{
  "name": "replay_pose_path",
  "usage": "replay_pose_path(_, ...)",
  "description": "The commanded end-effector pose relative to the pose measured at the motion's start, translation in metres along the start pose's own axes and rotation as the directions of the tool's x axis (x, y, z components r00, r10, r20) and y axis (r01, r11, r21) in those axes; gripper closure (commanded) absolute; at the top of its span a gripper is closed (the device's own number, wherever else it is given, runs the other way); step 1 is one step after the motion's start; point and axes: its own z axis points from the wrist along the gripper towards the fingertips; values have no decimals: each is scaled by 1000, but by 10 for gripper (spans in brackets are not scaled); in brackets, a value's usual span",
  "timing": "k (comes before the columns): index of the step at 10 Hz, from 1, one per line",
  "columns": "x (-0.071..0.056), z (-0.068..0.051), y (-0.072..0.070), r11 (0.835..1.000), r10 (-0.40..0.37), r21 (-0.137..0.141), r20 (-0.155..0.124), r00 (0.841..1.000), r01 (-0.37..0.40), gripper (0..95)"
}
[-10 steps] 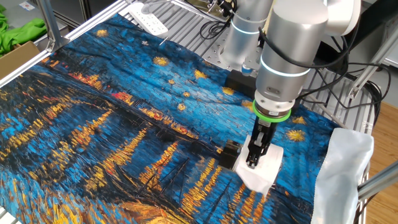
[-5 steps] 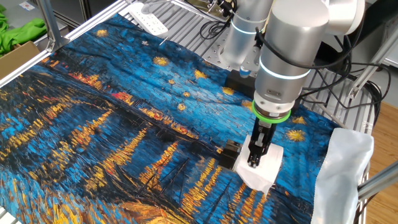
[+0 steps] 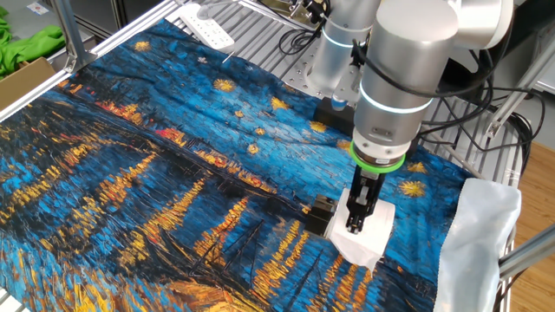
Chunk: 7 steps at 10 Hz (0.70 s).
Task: Put the toilet paper on its holder
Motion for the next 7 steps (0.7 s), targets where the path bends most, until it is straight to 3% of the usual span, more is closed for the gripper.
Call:
replay_pose_path(1,0,-4,2,1000,-20,4,-2,1000,20,0)
replay_pose_path(4,-2,-18,5,994,-110,7,-9,994,110,0)
replay_pose_path(6,-5,-27,3,964,-265,10,-19,964,266,0)
replay_pose_path(7,-7,-31,2,947,-318,31,-32,947,319,0)
